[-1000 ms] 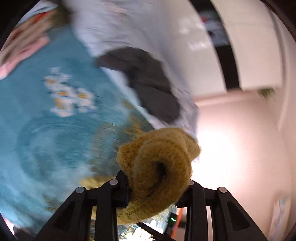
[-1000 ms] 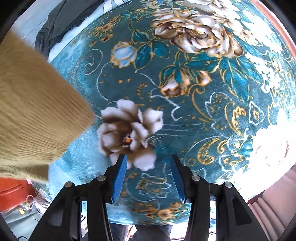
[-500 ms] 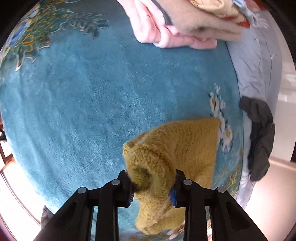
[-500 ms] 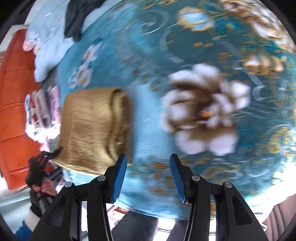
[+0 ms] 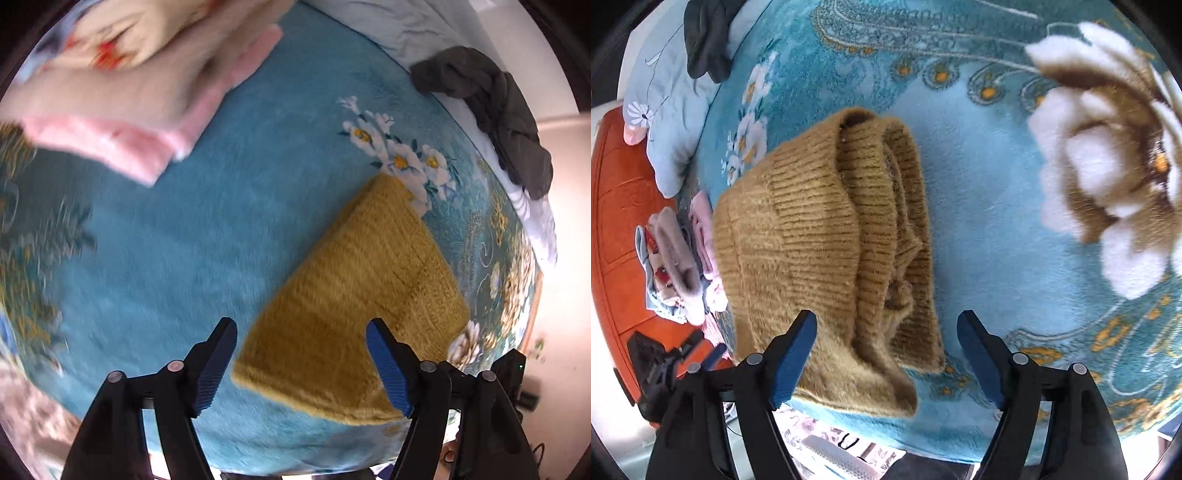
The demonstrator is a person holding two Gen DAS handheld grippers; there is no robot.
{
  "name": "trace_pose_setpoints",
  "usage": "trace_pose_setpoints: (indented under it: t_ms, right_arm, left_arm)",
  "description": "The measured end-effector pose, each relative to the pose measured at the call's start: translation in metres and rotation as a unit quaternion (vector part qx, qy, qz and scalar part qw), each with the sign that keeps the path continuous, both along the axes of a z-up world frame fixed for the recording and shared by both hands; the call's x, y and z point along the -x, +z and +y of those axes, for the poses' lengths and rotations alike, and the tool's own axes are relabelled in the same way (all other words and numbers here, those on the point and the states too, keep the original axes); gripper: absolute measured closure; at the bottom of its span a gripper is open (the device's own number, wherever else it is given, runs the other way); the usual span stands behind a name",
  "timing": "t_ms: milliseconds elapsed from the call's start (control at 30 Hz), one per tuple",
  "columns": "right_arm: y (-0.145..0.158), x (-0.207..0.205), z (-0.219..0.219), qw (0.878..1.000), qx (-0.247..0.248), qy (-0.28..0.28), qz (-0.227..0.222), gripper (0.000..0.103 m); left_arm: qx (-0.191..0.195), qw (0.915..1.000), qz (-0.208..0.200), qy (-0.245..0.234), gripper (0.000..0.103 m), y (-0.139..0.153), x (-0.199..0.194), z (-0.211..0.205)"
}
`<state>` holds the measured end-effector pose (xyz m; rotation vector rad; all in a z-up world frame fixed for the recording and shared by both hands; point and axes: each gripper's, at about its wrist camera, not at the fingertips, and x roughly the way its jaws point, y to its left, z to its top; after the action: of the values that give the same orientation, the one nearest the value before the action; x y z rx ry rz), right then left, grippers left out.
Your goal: Fold clothes
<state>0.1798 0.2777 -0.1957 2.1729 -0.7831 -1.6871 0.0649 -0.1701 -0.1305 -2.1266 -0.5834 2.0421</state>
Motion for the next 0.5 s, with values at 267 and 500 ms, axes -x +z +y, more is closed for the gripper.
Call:
trace_pose_setpoints:
  t_ms: [267,500]
  right_arm:
    - [-0.01,0.003,-0.003,1.0,-0.012,-0.005,0.014,0.02]
    - [-0.01,0.006,-0.005,1.0,-0.001,0.004,0.025,0.017]
  left_arm:
    - [-0.02,0.9947,-0.032,-0.096,0.022,-0.07,0.05,0.031]
    - [-0.088,0.9884,-0.059,-0.109,0.022,-0.097,0.045,0.051]
